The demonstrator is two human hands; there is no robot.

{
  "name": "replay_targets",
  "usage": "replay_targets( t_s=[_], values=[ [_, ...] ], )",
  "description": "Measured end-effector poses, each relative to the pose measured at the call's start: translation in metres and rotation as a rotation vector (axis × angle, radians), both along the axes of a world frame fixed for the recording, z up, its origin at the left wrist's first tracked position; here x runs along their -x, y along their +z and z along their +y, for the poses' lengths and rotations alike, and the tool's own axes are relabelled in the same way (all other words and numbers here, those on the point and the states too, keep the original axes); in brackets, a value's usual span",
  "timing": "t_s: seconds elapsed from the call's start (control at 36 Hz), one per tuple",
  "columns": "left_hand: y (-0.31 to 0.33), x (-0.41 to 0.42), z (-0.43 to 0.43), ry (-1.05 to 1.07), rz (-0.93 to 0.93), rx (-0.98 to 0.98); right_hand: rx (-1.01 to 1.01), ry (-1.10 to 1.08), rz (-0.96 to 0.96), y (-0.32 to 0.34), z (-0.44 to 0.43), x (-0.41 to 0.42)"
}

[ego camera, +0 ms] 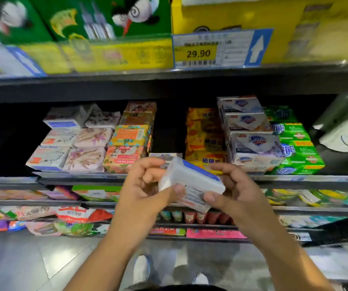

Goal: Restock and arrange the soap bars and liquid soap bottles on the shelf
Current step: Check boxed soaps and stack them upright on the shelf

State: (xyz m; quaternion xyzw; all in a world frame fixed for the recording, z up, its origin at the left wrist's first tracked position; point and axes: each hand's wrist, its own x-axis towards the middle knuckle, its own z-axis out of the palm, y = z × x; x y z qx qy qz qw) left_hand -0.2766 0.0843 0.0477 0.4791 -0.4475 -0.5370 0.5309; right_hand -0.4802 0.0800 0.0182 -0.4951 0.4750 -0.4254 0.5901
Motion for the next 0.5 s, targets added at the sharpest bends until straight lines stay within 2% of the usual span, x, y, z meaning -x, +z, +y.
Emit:
replay_targets(
  t_s=[0.11, 0.25, 0.39, 0.5],
  values=[
    [0.006, -0.013, -0.001, 0.017, -0.004, 0.019, -0.013, 0.146, 0.098, 0.000, 0.000, -0.032],
    [-0.001, -0.027, -0.001, -0.030, -0.102, 0.010, -0.011, 0.258, 0.032, -0.003, 0.002, -0.070],
    [-0.003, -0.053, -0.007, -0.015, -0.106, 0.007, -0.072, 0.162, 0.116, -0.006, -0.008, -0.071],
    [-0.008, -0.076, -0.014, -0.008, -0.162, 0.017, 0.044, 0.027, 0.177, 0.007, -0.020, -0.062]
  ],
)
